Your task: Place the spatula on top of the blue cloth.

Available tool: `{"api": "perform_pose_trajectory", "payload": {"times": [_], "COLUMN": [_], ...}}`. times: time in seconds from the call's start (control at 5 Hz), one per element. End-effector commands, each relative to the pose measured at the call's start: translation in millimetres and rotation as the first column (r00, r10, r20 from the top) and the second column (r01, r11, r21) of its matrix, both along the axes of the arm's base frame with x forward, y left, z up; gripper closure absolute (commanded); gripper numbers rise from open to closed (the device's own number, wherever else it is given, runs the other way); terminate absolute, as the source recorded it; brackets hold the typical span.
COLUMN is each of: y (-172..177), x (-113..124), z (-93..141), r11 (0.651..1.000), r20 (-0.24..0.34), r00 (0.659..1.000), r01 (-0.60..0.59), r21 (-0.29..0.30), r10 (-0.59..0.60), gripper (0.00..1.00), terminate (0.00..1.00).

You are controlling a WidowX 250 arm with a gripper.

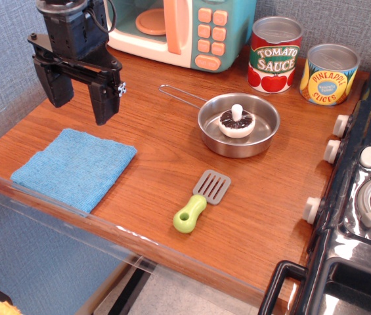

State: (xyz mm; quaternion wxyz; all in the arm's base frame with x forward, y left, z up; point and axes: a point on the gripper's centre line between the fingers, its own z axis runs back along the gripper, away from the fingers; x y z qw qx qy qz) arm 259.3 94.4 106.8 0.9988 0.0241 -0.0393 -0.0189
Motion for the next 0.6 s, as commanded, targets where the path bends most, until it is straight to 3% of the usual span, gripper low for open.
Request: {"api": "perform_pose_trajectory", "payload": {"times": [0.0, 0.4], "y": [0.0, -69.2], "x": [0.0, -11.9], "z": [0.0, -6.7], "r11": [1.0, 0.987], "r20": [0.0, 0.019], "r00": [1.0, 0.987], "r01": [0.0, 0.161], "r21": [0.0, 0.017], "r10": [0.0, -0.161], "gripper": [0.0, 0.0], "terminate": [0.0, 0.0]}}
